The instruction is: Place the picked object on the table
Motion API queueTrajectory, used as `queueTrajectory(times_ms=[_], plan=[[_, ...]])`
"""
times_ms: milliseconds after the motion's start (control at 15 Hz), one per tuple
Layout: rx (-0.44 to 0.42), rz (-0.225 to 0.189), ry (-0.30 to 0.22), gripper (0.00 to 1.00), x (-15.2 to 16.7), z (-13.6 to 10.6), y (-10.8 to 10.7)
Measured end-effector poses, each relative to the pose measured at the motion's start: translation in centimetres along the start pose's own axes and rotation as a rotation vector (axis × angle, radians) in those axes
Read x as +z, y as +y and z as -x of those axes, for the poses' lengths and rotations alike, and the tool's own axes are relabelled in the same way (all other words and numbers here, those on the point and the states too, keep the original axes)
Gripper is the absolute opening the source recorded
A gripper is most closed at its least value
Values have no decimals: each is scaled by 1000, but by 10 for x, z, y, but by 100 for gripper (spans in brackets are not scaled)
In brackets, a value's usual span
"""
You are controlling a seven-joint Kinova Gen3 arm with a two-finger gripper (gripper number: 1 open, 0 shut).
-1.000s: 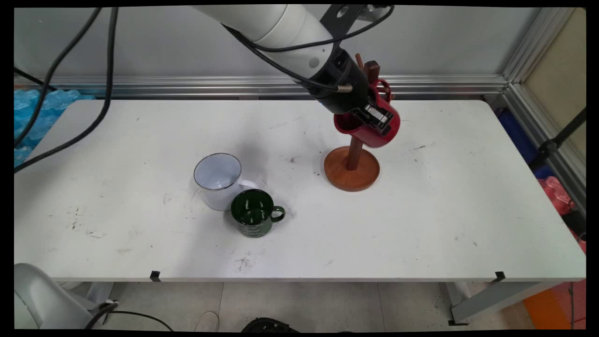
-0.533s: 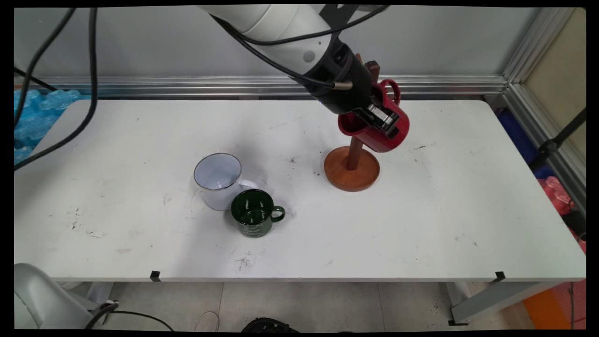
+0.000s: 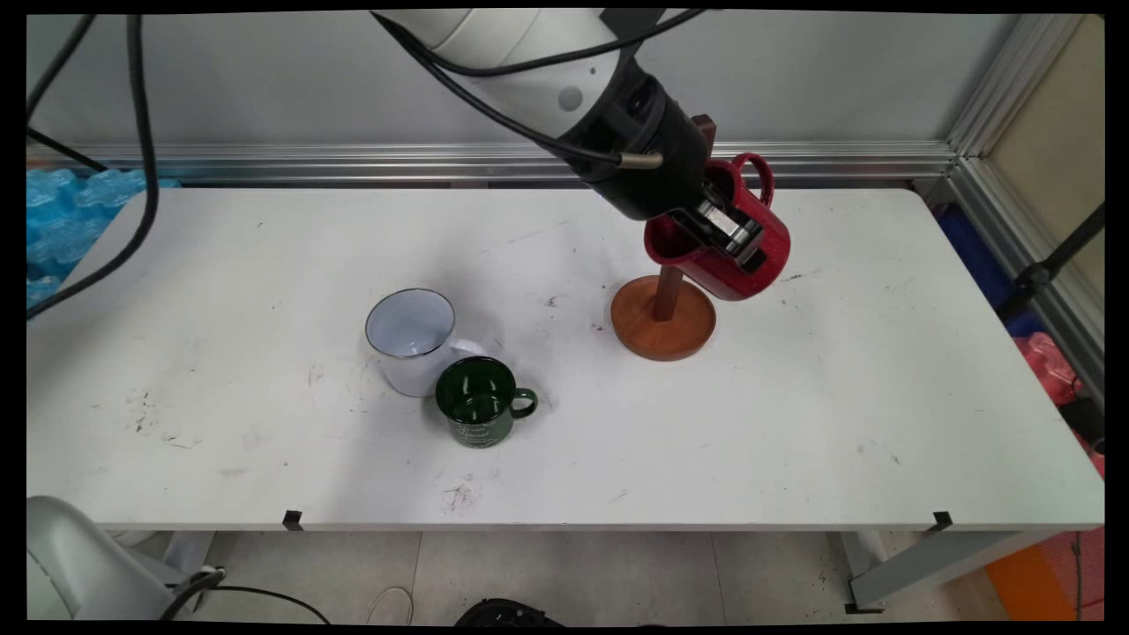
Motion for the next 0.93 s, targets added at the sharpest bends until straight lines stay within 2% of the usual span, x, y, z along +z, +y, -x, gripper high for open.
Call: queueTrajectory(times_ms=[400,933], plan=[[41,4,-30,0,-15,8,4],[122,-67,-135,0,-57,25,-16]])
